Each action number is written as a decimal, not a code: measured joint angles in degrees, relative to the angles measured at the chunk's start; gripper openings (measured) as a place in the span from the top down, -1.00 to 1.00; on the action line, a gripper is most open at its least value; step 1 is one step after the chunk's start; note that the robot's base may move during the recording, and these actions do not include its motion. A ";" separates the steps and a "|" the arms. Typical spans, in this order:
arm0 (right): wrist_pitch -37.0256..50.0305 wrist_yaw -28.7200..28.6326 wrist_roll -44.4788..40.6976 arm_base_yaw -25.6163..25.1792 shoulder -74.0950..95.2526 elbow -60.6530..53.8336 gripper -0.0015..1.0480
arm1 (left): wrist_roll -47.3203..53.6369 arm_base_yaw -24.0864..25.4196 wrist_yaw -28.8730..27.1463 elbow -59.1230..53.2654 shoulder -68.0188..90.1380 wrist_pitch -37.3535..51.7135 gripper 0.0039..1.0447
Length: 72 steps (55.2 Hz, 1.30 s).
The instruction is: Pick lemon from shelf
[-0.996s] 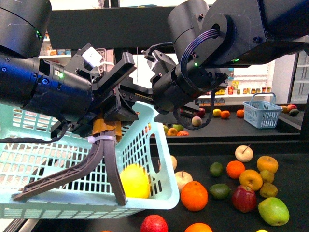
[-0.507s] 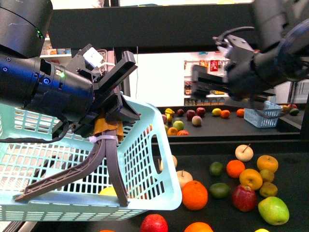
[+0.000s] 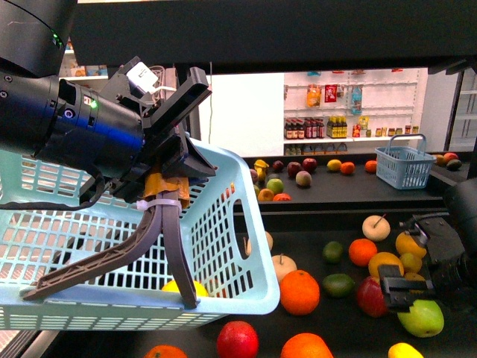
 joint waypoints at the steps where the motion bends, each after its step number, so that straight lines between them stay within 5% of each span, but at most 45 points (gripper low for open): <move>1: -0.02 0.20 -0.02 -0.31 0.68 0.00 -0.85 | 0.02 0.00 -0.04 0.00 0.00 0.00 0.79; 72: -7.58 5.60 -1.84 -1.33 34.67 29.27 -0.85 | 0.04 0.00 -0.02 0.00 0.00 0.00 0.79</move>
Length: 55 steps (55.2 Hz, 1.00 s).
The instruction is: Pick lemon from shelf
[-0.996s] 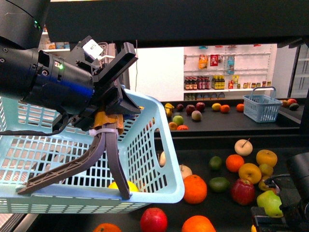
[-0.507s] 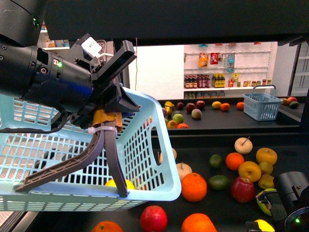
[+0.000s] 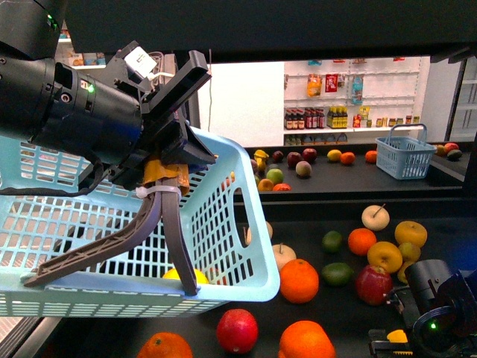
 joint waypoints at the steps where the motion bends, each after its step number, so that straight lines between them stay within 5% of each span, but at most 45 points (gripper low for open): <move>1: -0.17 0.02 -0.04 0.02 0.13 0.44 -0.85 | 0.00 0.00 0.00 0.00 0.00 0.00 0.79; 6: -0.74 0.22 -0.02 0.20 1.29 2.49 -0.85 | 0.00 0.00 0.00 0.00 0.00 0.00 0.79; 22: -1.88 0.42 0.00 0.85 2.14 5.01 -0.19 | 0.00 0.00 0.02 0.00 0.00 0.00 0.79; 40: -1.46 1.84 0.52 0.83 -1.92 0.72 -0.10 | 0.00 0.00 0.00 0.00 0.00 0.00 0.79; 55: 0.13 -4.07 5.20 2.80 -19.69 -2.91 -0.09 | 0.00 0.00 0.02 0.00 0.00 0.00 0.79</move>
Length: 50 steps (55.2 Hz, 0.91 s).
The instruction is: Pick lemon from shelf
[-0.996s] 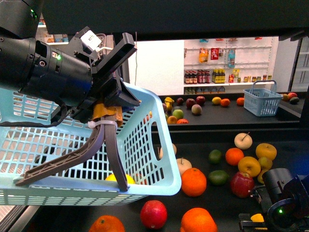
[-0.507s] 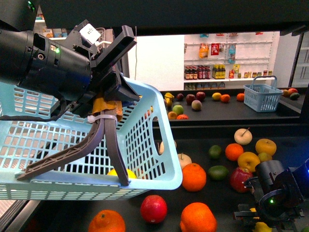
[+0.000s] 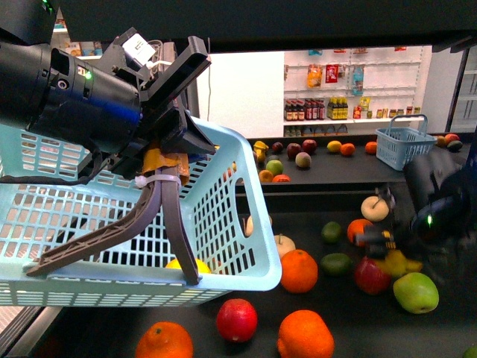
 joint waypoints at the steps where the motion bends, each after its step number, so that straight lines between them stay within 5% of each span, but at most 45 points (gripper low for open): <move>1: -0.07 -0.35 0.26 0.24 -0.92 0.04 -0.09 | 0.00 0.00 0.00 0.00 0.00 0.00 0.79; 26: -5.09 -11.93 5.77 16.81 -22.80 -0.22 -0.09 | 0.00 0.00 -0.02 0.00 0.00 0.00 0.79; 50: -4.85 -12.48 10.08 24.13 -24.39 -4.46 -0.09 | 0.07 0.04 -0.63 -0.09 0.09 -0.04 0.79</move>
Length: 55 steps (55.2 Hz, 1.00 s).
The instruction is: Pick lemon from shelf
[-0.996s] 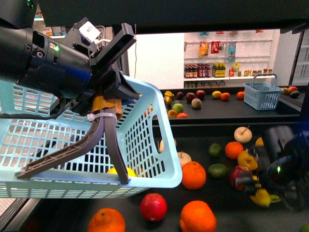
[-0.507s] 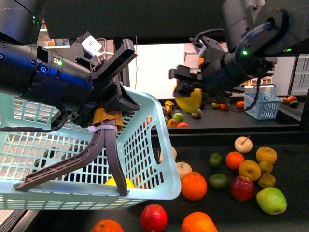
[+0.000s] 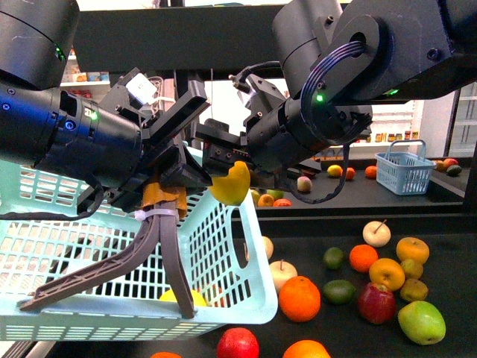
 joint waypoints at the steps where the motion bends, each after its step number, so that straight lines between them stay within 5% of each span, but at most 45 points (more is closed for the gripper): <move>1: 0.04 0.02 0.13 0.02 0.00 0.00 -0.09 | 0.00 0.00 -0.04 -0.02 0.00 0.00 0.79; 43: 0.39 -0.48 6.05 3.32 -6.78 -7.02 -0.10 | 0.87 0.46 1.16 -0.52 0.11 -0.33 0.79; 55: 1.18 -0.98 5.86 3.82 -7.87 -8.11 -0.76 | 0.83 0.92 0.31 -0.90 0.11 -0.35 0.79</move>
